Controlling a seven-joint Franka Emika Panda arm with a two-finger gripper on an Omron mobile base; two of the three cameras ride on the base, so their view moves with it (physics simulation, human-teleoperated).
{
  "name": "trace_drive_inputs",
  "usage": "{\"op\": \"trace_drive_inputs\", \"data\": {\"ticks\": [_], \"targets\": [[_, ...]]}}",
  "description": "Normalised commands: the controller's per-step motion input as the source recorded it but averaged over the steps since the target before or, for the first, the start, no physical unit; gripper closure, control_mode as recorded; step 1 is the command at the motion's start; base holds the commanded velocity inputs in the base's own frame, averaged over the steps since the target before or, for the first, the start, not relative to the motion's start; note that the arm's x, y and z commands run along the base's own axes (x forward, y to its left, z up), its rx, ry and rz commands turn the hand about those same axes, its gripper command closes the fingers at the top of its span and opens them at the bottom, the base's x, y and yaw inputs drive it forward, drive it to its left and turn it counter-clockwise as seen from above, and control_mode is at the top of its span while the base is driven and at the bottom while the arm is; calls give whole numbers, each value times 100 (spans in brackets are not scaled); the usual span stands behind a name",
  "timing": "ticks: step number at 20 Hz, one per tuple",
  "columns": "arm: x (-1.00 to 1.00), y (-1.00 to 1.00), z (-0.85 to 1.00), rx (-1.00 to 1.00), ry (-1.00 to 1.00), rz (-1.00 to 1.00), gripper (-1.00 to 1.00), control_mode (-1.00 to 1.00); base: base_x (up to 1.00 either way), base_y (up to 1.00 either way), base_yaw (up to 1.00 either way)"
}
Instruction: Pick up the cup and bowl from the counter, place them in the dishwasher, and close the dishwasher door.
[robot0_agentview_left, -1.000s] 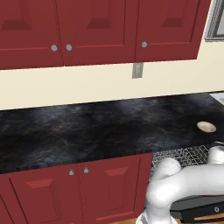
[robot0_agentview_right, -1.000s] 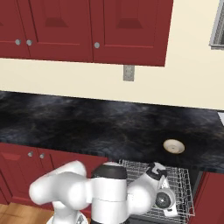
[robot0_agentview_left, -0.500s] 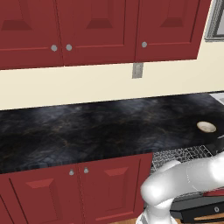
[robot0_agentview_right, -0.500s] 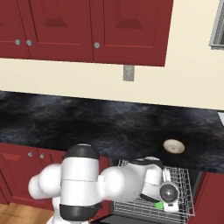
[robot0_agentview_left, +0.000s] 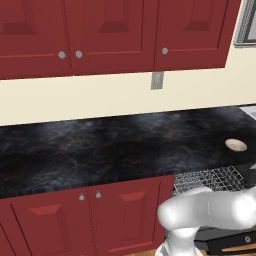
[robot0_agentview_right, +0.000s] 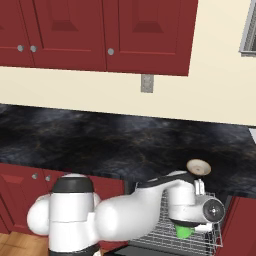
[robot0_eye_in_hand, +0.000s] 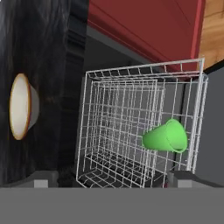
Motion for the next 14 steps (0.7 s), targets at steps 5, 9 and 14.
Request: {"op": "trace_drive_inputs", "data": {"ticks": [5,9,14], "targets": [[0,-1,57,7,-6,10,-100,-100,0,0,0],[3,0,48,4,-5,7,-100,-100,0,0,0],[26,0,33,5,-2,0,-100,-100,0,0,0]]}}
